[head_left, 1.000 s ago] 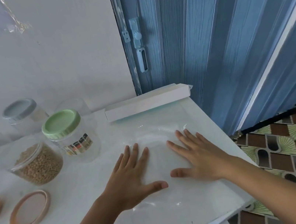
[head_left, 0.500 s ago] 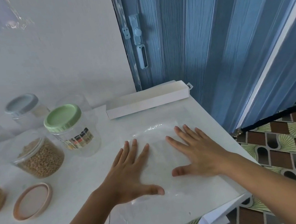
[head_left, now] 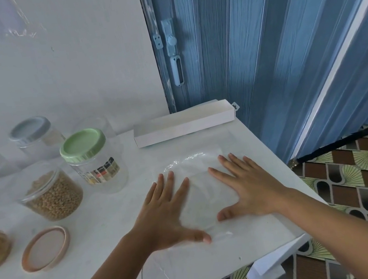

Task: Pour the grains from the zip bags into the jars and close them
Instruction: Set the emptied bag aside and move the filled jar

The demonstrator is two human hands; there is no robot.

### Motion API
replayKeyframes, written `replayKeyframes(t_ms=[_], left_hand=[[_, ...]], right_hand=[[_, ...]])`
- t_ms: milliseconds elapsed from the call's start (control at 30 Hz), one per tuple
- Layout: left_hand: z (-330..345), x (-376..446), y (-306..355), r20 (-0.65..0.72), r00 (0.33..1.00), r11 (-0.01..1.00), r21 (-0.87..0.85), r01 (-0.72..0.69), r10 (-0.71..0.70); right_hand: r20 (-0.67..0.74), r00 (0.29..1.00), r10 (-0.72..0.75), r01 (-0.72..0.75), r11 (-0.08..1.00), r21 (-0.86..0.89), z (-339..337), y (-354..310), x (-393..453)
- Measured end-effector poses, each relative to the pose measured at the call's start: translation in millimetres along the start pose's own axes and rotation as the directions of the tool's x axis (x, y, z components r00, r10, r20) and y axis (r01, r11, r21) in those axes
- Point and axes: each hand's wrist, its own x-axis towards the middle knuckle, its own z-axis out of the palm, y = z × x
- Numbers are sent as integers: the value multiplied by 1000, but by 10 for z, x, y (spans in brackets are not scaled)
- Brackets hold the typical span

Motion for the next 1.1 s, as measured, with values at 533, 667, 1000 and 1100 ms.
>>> replayKeyframes(t_ms=[533,667,1000,1100], left_hand=[[36,39,-43,-17,1000,1000,-9,-22,22],[49,40,-50,-14,1000,999,-20,-26,26],[-94,-103,-31,-76,997,988,-156,5,-17],[-289,-372,-48,-233,968,965,-258,33,-95]], right_hand=[[-8,1000,23,-23,1000,3,11,-7,13],[9,1000,23,-23,1000,-15,10,5,13],[268,963,35,-52,997,57,-292,20,74],[287,956,56,-80,994,70,-492,-101,61]])
